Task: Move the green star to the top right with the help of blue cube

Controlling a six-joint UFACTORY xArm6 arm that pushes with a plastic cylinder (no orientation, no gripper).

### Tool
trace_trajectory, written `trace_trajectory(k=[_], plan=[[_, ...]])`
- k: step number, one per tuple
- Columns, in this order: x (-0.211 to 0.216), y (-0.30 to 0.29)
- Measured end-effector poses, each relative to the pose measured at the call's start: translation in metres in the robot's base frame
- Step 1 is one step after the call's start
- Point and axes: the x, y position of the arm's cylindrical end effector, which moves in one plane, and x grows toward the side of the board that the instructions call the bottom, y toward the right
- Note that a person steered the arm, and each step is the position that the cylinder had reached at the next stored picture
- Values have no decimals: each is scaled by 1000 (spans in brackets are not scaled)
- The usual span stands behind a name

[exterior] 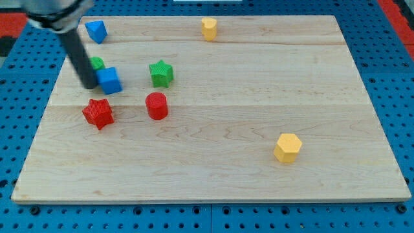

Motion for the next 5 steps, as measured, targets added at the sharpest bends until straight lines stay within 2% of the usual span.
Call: trace_trajectory(k=[3, 5], plan=[[-48, 192], [-120, 268]])
